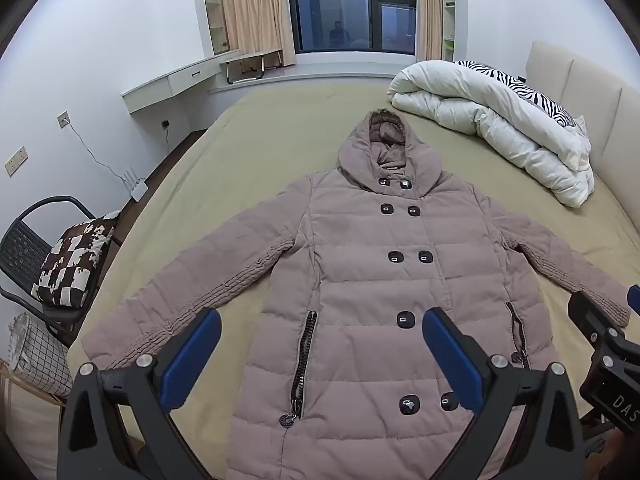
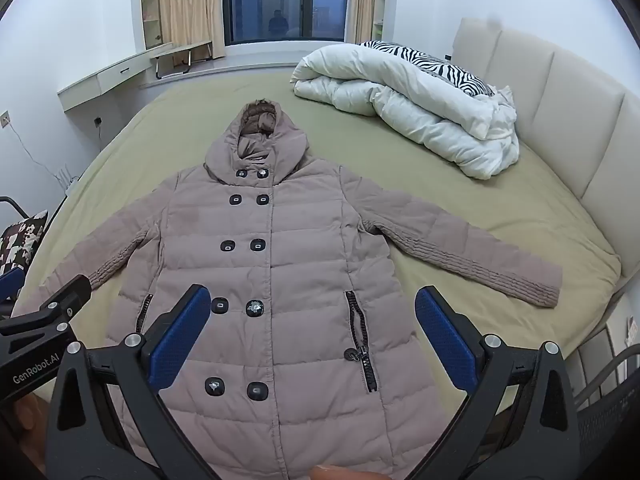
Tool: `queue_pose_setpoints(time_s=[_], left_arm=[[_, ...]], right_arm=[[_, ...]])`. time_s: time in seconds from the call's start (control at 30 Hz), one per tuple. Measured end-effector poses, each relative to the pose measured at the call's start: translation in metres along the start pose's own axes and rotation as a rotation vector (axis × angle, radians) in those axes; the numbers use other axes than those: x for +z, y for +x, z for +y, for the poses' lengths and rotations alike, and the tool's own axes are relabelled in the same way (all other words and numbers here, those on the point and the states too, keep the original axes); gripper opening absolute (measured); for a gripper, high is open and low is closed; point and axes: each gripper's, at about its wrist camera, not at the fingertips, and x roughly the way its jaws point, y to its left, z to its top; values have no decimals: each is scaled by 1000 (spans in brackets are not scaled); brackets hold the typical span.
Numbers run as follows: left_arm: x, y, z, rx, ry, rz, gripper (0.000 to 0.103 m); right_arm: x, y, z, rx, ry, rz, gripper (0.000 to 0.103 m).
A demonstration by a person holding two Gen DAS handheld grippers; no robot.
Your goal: Fold large clothes
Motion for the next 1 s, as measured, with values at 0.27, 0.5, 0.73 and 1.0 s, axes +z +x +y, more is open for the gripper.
queue_pose_setpoints(time_s=[0.27, 0.5, 0.73, 1.0], left_arm=[[0, 0, 0, 3, 1, -11, 103], [0, 0, 0, 3, 2, -10, 103], [0, 0, 0, 4, 1, -9, 103], [0, 0, 0, 4, 2, -9, 103]], right_arm=[[1, 1, -1, -2, 0, 3, 103], [-1, 1, -1, -1, -1, 3, 103], [-1, 2, -2, -1, -1, 5, 103], [-2, 2, -2, -1, -1, 6, 103]])
